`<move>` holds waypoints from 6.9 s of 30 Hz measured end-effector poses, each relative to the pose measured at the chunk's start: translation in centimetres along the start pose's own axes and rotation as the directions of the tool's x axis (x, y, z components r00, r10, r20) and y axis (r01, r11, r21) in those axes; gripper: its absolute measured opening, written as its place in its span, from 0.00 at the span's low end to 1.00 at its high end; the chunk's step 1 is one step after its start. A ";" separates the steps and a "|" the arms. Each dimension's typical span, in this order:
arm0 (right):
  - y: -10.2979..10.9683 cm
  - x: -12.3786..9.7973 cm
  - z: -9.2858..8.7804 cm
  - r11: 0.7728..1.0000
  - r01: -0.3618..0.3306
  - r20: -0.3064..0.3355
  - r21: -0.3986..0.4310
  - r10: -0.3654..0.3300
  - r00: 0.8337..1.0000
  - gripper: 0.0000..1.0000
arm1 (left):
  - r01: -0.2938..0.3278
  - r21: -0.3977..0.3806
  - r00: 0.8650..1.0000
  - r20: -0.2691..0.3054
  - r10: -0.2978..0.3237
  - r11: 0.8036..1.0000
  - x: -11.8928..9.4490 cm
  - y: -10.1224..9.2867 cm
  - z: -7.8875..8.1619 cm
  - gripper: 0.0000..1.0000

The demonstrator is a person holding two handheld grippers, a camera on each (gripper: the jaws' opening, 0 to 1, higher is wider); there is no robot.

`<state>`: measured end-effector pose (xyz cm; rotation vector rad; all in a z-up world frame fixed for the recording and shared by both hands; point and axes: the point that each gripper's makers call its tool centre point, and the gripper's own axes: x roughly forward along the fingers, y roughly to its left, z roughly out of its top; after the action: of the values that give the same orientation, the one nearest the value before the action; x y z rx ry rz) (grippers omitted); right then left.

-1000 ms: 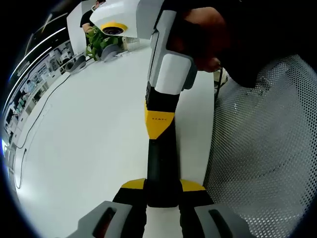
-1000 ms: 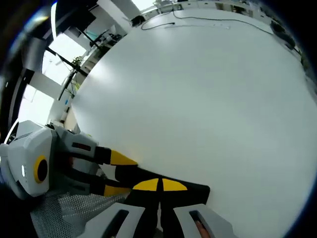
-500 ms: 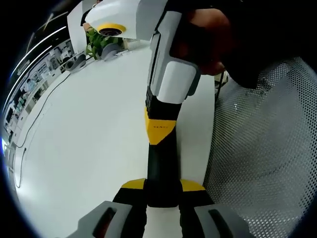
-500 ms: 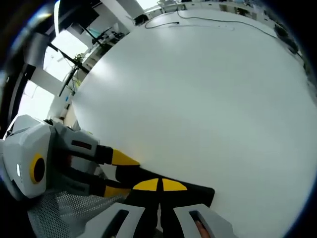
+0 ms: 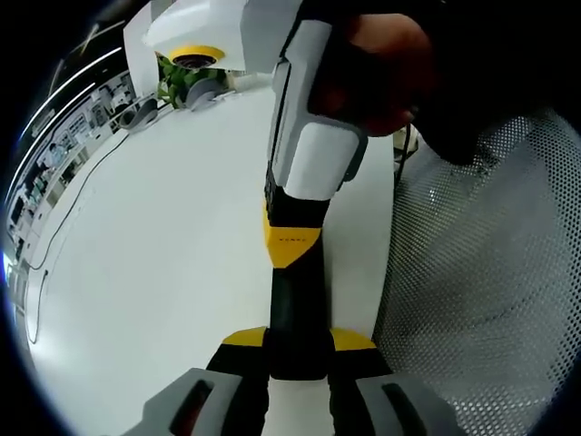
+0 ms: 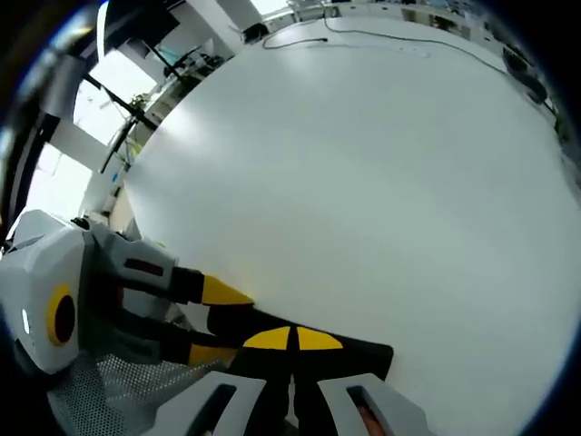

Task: Press the specified remote control buttons in sequence, fully releasing each button before pressing the next.

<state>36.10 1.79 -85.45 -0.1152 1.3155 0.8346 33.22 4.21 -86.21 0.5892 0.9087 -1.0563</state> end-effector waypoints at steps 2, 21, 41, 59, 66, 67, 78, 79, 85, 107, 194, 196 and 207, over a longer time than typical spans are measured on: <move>-0.1 0.0 0.0 1.000 0.002 0.005 0.003 -0.002 1.000 0.00 | -0.002 -0.004 1.000 -0.003 0.002 1.000 0.0 0.0 0.0 0.23; 0.3 -0.3 -0.5 0.999 -0.024 -0.018 0.035 0.025 1.000 0.00 | -0.006 -0.021 1.000 0.003 0.006 1.000 0.1 0.1 0.1 0.24; 0.0 -0.5 -0.9 1.000 -0.011 -0.031 0.004 0.011 0.999 0.00 | -0.006 -0.017 1.000 0.002 0.006 1.000 0.1 0.0 0.0 0.24; 0.1 -0.4 -0.9 0.989 0.042 -0.033 -0.143 -0.047 0.998 0.00 | -0.011 -0.022 1.000 -0.003 0.011 1.000 0.1 0.0 0.0 0.24; 0.0 -0.5 -0.9 0.995 0.030 -0.037 -0.097 -0.033 0.999 0.00 | -0.010 -0.014 1.000 -0.005 0.010 1.000 0.1 0.0 0.1 0.24; 0.0 -0.5 -0.9 0.996 0.024 -0.038 -0.090 -0.028 0.999 0.00 | -0.010 -0.013 1.000 -0.005 0.010 1.000 0.1 0.0 0.1 0.24; 0.2 -0.5 -1.0 0.996 0.017 -0.038 -0.088 -0.021 0.999 0.00 | -0.011 -0.015 1.000 -0.001 0.011 1.000 0.0 0.0 0.1 0.24; 0.2 -0.5 -1.0 0.996 0.018 -0.038 -0.090 -0.021 0.999 0.00 | -0.011 -0.015 1.000 -0.002 0.011 1.000 0.0 -0.1 0.1 0.24; 0.3 -0.5 -1.1 0.994 0.026 -0.039 -0.107 -0.030 0.999 0.00 | -0.011 -0.014 1.000 -0.001 0.011 1.000 0.0 -0.1 0.0 0.24; 0.1 -0.6 -1.2 0.997 -0.004 -0.042 -0.078 0.001 0.999 0.00 | -0.012 -0.015 1.000 0.003 0.012 1.000 0.0 0.0 0.1 0.24; 0.5 -0.4 -2.9 0.997 -0.053 -0.148 -0.054 0.045 0.988 0.00 | -0.015 -0.019 1.000 0.021 0.015 1.000 0.0 0.0 0.1 0.24; 0.6 -0.5 -2.9 0.997 -0.054 -0.147 -0.055 0.045 0.988 0.00 | -0.014 -0.016 1.000 0.024 0.015 1.000 0.0 0.0 0.1 0.25; 0.5 -0.8 -2.0 0.998 -0.063 -0.103 0.006 0.063 0.993 0.00 | -0.013 -0.011 0.999 0.029 0.014 1.000 0.1 0.0 0.1 0.25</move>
<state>34.14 0.72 -85.11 -0.1166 1.4229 0.8904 33.27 4.08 -86.20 0.5691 0.8832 -1.0449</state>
